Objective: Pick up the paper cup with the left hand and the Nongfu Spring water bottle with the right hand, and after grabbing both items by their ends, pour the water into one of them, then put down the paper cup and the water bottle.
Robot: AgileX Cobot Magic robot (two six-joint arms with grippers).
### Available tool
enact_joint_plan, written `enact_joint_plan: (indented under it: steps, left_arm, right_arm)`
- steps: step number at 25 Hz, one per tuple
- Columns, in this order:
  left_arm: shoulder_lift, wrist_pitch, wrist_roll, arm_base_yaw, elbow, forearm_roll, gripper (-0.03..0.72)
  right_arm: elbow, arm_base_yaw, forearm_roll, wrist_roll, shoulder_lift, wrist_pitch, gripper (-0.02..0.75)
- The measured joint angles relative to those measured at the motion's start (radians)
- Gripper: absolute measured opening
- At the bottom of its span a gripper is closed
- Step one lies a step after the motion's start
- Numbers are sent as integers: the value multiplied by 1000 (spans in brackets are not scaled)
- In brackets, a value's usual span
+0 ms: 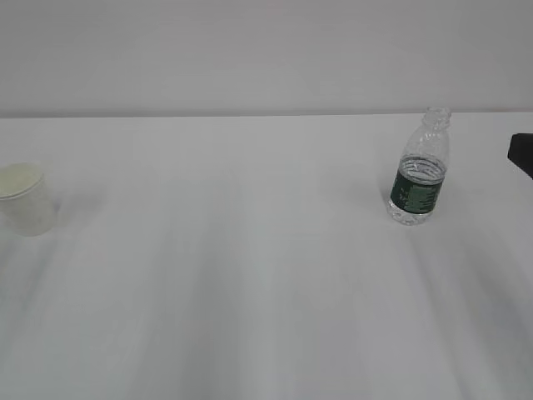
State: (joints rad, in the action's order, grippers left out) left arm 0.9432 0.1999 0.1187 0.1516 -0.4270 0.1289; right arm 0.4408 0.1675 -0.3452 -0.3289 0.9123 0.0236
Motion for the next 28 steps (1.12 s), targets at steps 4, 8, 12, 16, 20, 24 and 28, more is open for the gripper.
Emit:
enact_joint_plan:
  steps: [4, 8, 12, 16, 20, 24, 28]
  left_arm:
    - [0, 89, 0, 0, 98, 61, 421]
    - [4, 123, 0, 0, 143, 68, 420]
    - [69, 172, 0, 0, 147, 45, 420]
    - [188, 277, 5, 0, 147, 39, 420]
    - [290, 391, 44, 0, 147, 9, 420]
    - [364, 513, 76, 0, 147, -57, 414]
    - [436, 592, 102, 0, 147, -104, 413]
  right_arm:
    - [-57, 0, -4, 1, 0, 52, 540]
    - [-128, 1, 35, 1, 0, 85, 540]
    - [-197, 1, 53, 10, 35, 152, 540]
    - [-220, 1, 60, 45, 108, 258, 538]
    - [-222, 1, 102, 78, 206, 371, 537]
    - [-224, 1, 192, 151, 303, 514, 537]
    - [-224, 1, 265, 209, 420, 662, 537]
